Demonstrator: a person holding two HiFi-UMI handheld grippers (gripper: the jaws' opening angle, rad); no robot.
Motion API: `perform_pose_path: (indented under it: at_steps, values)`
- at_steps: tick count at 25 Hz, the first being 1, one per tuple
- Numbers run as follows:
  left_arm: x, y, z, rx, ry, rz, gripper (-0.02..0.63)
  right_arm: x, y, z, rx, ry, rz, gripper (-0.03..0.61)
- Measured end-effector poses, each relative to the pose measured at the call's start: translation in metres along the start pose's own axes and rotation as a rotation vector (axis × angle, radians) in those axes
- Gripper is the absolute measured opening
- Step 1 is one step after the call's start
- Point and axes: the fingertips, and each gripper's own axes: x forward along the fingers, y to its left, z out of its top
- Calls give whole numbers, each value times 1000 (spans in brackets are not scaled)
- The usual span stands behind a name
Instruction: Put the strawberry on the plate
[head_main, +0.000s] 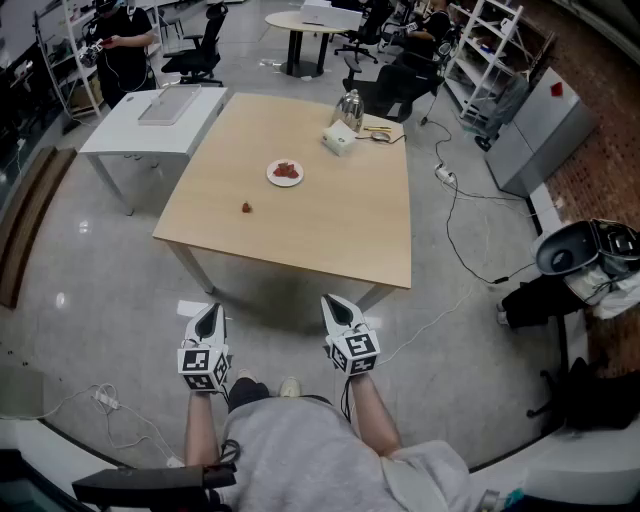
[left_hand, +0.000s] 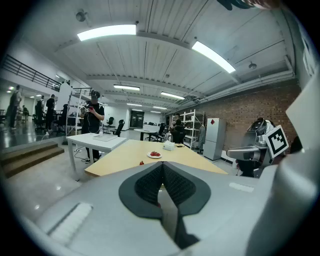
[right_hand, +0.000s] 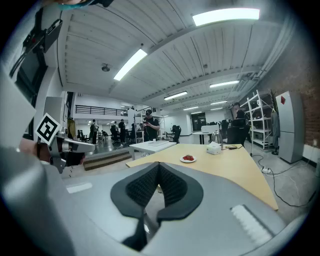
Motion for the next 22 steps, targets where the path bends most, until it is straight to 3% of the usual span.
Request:
perform_pose_path:
  at_steps: [22]
  values:
    - [5, -17, -11, 0, 30, 11, 20, -8, -15, -9, 40, -8, 12, 8]
